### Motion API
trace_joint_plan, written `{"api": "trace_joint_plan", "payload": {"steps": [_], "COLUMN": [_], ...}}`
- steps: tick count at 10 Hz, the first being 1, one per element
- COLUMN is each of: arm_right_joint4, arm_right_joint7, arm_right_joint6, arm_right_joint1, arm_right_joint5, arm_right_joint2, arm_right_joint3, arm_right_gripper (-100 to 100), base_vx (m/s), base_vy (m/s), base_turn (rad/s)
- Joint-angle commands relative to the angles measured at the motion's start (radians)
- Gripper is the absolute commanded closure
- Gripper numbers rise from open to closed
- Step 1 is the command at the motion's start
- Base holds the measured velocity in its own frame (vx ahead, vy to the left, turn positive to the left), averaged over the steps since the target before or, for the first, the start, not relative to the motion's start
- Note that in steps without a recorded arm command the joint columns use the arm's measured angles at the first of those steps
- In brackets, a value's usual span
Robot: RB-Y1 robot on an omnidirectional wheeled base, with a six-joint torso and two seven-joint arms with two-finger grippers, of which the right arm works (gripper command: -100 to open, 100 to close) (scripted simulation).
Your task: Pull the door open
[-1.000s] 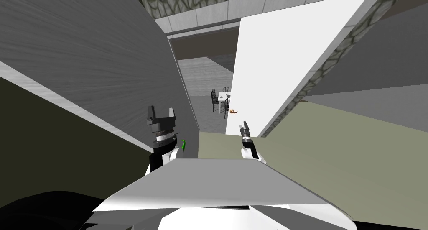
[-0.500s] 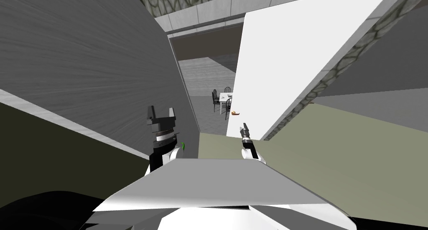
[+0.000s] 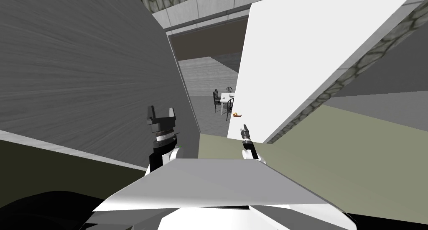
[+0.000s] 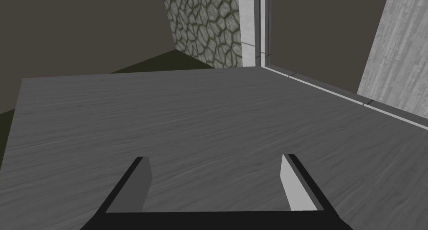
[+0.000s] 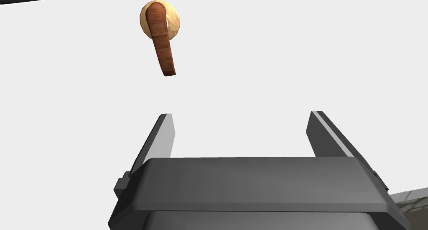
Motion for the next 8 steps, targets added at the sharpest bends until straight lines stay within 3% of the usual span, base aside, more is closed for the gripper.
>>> {"api": "trace_joint_plan", "payload": {"steps": [1, 8], "arm_right_joint4": [0.036, 0.17], "arm_right_joint7": [0.001, -0.003], "arm_right_joint6": [-0.003, -0.022], "arm_right_joint1": [-0.012, -0.058], "arm_right_joint5": [-0.006, -0.027], "arm_right_joint2": [-0.003, -0.017], "arm_right_joint3": [0.0, 0.002], "arm_right_gripper": [-100, -100], "base_vx": [0.09, 0.074], "base_vy": [-0.006, -0.019], "base_turn": [0.039, 0.036]}}
